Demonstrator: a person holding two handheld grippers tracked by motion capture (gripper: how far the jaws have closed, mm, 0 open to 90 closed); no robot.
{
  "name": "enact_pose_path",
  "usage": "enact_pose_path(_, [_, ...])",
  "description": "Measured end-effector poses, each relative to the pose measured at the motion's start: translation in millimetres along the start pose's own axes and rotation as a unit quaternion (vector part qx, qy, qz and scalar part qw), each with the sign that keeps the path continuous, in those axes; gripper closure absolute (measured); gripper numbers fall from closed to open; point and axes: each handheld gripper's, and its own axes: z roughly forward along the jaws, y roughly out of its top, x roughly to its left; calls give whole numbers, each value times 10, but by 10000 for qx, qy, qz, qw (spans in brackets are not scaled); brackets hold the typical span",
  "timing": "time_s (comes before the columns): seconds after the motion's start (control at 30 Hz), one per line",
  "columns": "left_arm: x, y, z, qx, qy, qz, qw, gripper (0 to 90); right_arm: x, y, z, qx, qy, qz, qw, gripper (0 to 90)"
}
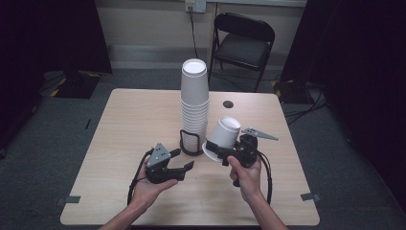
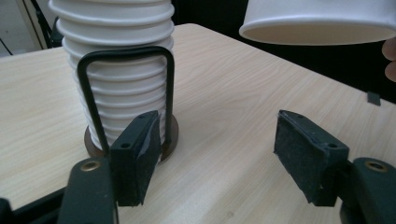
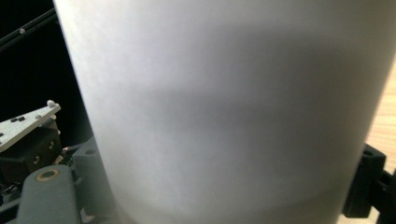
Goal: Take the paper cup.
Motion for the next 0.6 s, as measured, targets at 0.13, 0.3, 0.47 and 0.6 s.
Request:
enact_pose_path(0.13, [-45,-6,57,14,-134,-56,9999,342,-30,-68,-6,47,53,155,9999,153])
enact_pose_path(0.3, [-76,-59,69,8,-189,-24,9998,405,-58,-146,-4,151,92,327,9993,153])
enact_pose_path(0.47, [-91,-63,40,-147,-184,65,9997,443,-75,-202,19,188,200,537,9982,153])
enact_pose_path(0.6, [-132,-88,15,-257,-150,227,9993,495,-76,-270,57,272,410,916,9946,154])
